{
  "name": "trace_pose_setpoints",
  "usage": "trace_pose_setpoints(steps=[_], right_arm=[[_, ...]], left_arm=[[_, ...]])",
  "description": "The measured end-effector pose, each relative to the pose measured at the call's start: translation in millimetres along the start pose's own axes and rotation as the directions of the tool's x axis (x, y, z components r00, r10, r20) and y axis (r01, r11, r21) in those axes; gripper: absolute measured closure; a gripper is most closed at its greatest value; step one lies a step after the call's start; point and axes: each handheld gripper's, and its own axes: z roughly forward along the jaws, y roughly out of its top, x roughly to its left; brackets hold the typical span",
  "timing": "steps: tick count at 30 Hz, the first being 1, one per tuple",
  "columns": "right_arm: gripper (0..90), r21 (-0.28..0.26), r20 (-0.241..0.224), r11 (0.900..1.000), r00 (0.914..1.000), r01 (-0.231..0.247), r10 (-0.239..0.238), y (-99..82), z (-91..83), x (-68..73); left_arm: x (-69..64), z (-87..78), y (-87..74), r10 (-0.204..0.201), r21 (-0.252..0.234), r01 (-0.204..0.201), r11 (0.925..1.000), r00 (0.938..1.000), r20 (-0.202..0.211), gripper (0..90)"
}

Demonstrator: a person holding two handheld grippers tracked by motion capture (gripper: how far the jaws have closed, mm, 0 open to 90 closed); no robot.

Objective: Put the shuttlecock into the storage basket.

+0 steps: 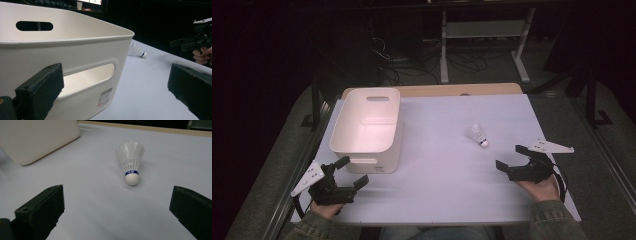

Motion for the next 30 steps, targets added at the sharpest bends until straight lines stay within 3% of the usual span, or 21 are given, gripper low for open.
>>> trace_pose_setpoints(steps=[15,26,30], right_arm=[[0.0,-0.029,0.016,0.9996,0.9998,-0.005,0.006,-0.9,-3.5,1.9],[0.0,0.014,0.011,0.9999,0.9999,-0.004,0.004,1.9,-1.0,8.8],[0.0,0.035,0.004,0.9992,0.9998,0.02,-0.02,7.5,1.8,13.1]], left_arm=[[-1.3,0.7,0.0,-0.007,-0.013,0.007,0.9999,1.0,0.0,0.0],[-0.5,0.0,-0.6,-0.007,-0.012,0.007,0.9999,1.0,-0.001,0.0],[0.0,-0.3,-0.2,-0.006,-0.007,0.006,1.0,1.0,-0.001,0.0]])
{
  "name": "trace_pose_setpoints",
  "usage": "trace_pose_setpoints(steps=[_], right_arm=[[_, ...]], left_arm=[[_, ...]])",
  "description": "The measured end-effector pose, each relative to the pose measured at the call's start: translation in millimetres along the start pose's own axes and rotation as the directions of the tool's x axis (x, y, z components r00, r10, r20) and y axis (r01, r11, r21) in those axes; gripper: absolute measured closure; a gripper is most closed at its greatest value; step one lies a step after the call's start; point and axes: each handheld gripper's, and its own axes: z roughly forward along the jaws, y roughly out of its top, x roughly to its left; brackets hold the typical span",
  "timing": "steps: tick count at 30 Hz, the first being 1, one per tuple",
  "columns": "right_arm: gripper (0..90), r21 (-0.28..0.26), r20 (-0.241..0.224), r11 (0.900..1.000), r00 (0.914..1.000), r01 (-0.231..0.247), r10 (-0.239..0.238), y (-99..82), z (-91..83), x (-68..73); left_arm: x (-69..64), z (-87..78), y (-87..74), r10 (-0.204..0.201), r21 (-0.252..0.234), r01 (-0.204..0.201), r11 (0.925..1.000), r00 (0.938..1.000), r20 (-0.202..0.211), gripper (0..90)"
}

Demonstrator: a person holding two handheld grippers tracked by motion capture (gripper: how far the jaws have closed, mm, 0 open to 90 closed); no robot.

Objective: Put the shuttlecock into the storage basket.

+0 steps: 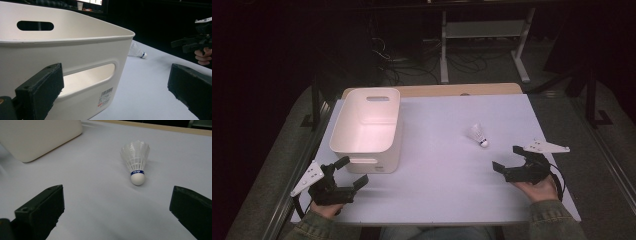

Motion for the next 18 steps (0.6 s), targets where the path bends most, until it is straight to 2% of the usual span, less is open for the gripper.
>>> trace_pose_setpoints(steps=[1,3,4,6,9,13,18], right_arm=[[0.0,0.006,-0.005,1.0,1.0,-0.006,0.006,0.9,0.5,0.9],[0.0,0.028,-0.012,0.9995,0.9998,0.015,-0.015,6.6,2.2,2.3],[0.0,0.027,-0.04,0.9996,0.9992,0.003,-0.002,10.0,2.6,1.1],[0.0,0.032,-0.051,0.9995,0.9987,-0.004,0.005,14.1,4.1,0.7],[0.0,0.054,-0.048,0.9985,0.9988,0.004,-0.001,20.2,7.1,0.7],[0.0,0.057,-0.054,0.9984,0.9985,-0.004,0.007,26.4,10.6,-1.7],[0.0,0.067,-0.047,0.9977,0.9989,0.01,-0.007,33.2,14.3,-2.7]], left_arm=[[-0.6,0.3,0.1,-0.005,-0.005,0.005,1.0,1.0,0.002,0.0],[-1.0,0.6,0.1,-0.008,-0.011,0.008,0.9999,1.0,0.002,0.0],[-1.0,0.6,0.2,-0.009,-0.011,0.009,0.9999,1.0,0.002,0.0],[-1.3,0.4,0.2,-0.017,-0.017,0.017,0.9997,0.9999,-0.001,0.0],[-1.2,0.1,0.5,-0.015,-0.019,0.015,0.9997,0.9999,-0.001,0.0],[-1.3,0.2,0.5,-0.014,-0.02,0.014,0.9997,0.9999,0.0,0.0],[-1.3,0.1,0.4,-0.016,-0.017,0.016,0.9997,0.9999,-0.003,0.0]])
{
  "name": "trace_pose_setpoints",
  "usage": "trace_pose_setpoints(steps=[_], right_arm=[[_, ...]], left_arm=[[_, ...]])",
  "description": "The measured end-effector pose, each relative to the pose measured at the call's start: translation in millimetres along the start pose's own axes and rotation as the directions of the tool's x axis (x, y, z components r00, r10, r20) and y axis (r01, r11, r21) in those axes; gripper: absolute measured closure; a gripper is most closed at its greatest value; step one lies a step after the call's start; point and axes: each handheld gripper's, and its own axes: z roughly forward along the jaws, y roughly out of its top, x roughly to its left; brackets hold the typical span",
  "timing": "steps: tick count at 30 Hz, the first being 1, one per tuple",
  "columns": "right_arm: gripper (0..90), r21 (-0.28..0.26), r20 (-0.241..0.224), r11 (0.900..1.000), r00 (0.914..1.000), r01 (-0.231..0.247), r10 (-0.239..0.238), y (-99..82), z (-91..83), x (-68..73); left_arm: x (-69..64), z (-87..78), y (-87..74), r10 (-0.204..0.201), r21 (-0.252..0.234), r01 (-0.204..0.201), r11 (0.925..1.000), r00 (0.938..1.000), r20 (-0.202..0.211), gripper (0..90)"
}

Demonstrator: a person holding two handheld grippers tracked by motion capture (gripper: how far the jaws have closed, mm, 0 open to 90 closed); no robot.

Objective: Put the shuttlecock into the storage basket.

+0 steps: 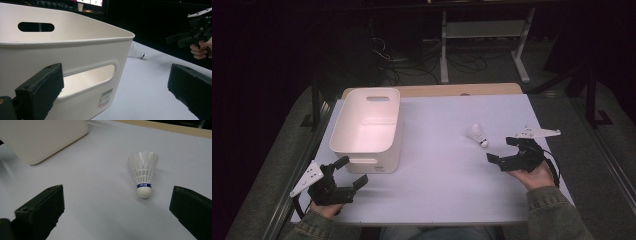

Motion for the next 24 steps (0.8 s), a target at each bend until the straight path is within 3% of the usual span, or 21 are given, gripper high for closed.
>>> trace_pose_setpoints(steps=[24], right_arm=[[0.0,0.066,-0.007,0.9978,1.0,-0.003,0.004,18.2,17.6,-19.6]], left_arm=[[0.6,-1.1,-0.1,0.01,0.014,-0.01,0.9998,0.9999,0.0,0.0]])
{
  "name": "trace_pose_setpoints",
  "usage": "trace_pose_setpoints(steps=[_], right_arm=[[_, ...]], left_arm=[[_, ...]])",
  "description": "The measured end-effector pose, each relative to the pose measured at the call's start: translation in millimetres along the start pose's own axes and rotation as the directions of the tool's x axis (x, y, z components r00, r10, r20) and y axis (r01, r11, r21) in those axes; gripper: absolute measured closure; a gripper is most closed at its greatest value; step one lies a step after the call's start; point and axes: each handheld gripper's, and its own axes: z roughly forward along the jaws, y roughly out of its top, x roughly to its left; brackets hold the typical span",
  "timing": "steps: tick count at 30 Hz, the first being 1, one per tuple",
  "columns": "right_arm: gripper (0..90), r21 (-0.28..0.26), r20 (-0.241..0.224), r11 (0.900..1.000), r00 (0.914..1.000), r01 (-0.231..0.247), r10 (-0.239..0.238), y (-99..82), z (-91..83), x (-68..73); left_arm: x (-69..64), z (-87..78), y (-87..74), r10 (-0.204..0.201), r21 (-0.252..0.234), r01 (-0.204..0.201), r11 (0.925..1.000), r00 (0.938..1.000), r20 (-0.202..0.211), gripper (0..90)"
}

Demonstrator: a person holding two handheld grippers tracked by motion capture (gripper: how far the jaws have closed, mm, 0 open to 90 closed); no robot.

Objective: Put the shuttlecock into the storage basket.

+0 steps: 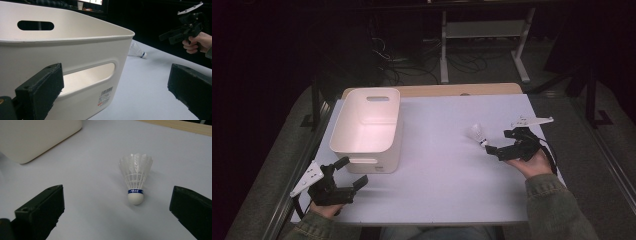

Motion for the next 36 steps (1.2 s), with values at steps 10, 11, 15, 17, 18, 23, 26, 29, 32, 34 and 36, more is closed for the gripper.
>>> trace_pose_setpoints(steps=[10,11,15,17,18,23,26,29,32,34,36], right_arm=[[0.0,0.032,-0.017,0.9995,0.9999,0.0,0.001,11.3,12.1,-3.9],[0.0,0.039,-0.016,0.9992,0.9999,-0.002,0.003,12.1,13.8,-4.1],[0.0,0.058,-0.021,0.9983,0.9997,-0.007,0.009,16.3,20.0,-5.9],[0.0,0.062,-0.023,0.9981,0.9997,-0.005,0.007,18.9,22.2,-7.3],[0.0,0.067,-0.024,0.9978,0.9997,-0.005,0.007,20.2,23.3,-7.8],[0.0,0.069,-0.029,0.9963,0.9982,-0.051,0.053,20.9,29.4,-15.9],[0.0,0.069,-0.03,0.9956,0.9974,-0.063,0.065,20.3,34.7,-20.4],[0.0,0.082,-0.032,0.9941,0.9968,-0.071,0.074,20.0,39.4,-22.7],[0.0,0.096,-0.031,0.9922,0.996,-0.08,0.083,19.3,41.6,-24.6],[0.0,0.104,-0.033,0.991,0.9956,-0.084,0.088,18.7,43.0,-26.5],[0.0,0.118,-0.03,0.9892,0.9954,-0.087,0.091,18.9,44.2,-28.4]], left_arm=[[-0.8,-0.1,0.2,-0.009,-0.009,0.009,0.9999,0.9999,0.003,0.0],[-0.7,0.0,0.0,-0.011,-0.012,0.011,0.9999,0.9999,0.004,0.0],[-0.7,0.0,0.0,-0.011,-0.011,0.011,0.9999,0.9999,0.001,0.0],[-0.9,0.0,0.1,-0.011,-0.011,0.011,0.9999,0.9999,0.001,0.0],[-0.9,-0.1,0.1,-0.011,-0.01,0.011,0.9999,0.9999,0.001,0.0],[-0.2,-0.1,0.2,-0.011,-0.013,0.011,0.9998,0.9999,0.004,0.0],[0.0,0.0,0.0,-0.014,-0.015,0.014,0.9998,0.9999,0.004,0.0],[-0.1,0.1,0.0,-0.017,-0.015,0.018,0.9997,0.9998,0.004,0.0],[-0.3,0.0,0.0,-0.013,-0.012,0.013,0.9998,0.9999,0.003,0.0],[-0.3,0.0,-0.1,-0.013,-0.013,0.013,0.9998,0.9999,0.003,0.0],[-0.1,0.1,-0.1,-0.016,-0.016,0.016,0.9998,0.9999,0.003,0.0]])
